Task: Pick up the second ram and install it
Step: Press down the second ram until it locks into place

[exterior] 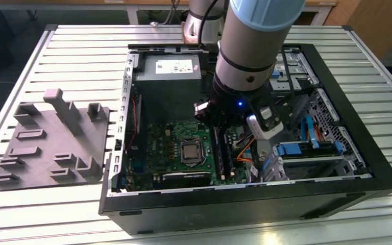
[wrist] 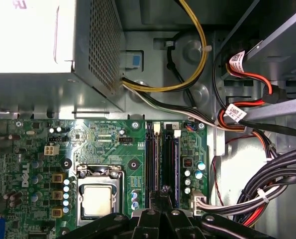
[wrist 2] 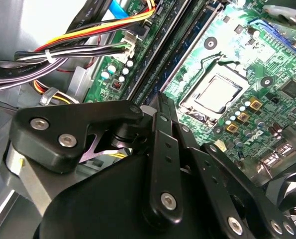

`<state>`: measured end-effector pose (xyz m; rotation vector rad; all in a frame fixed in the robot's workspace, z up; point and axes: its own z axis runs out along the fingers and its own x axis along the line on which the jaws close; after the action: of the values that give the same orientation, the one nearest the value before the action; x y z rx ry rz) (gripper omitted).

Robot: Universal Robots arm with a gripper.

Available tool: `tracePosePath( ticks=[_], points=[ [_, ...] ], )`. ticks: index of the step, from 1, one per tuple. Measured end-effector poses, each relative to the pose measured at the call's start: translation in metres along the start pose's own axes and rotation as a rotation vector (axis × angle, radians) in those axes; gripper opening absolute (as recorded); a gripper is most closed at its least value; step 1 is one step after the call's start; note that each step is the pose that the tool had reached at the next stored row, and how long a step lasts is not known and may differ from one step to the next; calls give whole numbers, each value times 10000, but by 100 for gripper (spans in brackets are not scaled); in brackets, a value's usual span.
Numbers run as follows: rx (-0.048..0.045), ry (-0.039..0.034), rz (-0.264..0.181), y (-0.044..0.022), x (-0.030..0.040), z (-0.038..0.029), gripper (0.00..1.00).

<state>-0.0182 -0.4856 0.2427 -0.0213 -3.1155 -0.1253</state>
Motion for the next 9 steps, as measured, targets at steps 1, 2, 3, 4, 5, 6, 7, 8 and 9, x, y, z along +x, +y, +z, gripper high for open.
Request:
tracePosePath(
  ticks=[1, 2, 3, 4, 5, 6, 7, 8, 9],
  points=[
    [0, 0, 0, 2, 0, 0, 11],
    [-1, 0, 0, 4, 0, 1, 11],
    [-1, 0, 0, 6, 0, 1, 11],
    [0, 0, 0, 8, 0, 1, 11],
    [-1, -1, 0, 10, 0, 1, 11],
    [-1, 0, 0, 13, 0, 1, 11],
    [-1, -1, 0, 15, 0, 1, 11],
    [0, 0, 0, 18, 0, 1, 11],
    [-1, 0, 0, 21, 0, 2, 11]
  ],
)
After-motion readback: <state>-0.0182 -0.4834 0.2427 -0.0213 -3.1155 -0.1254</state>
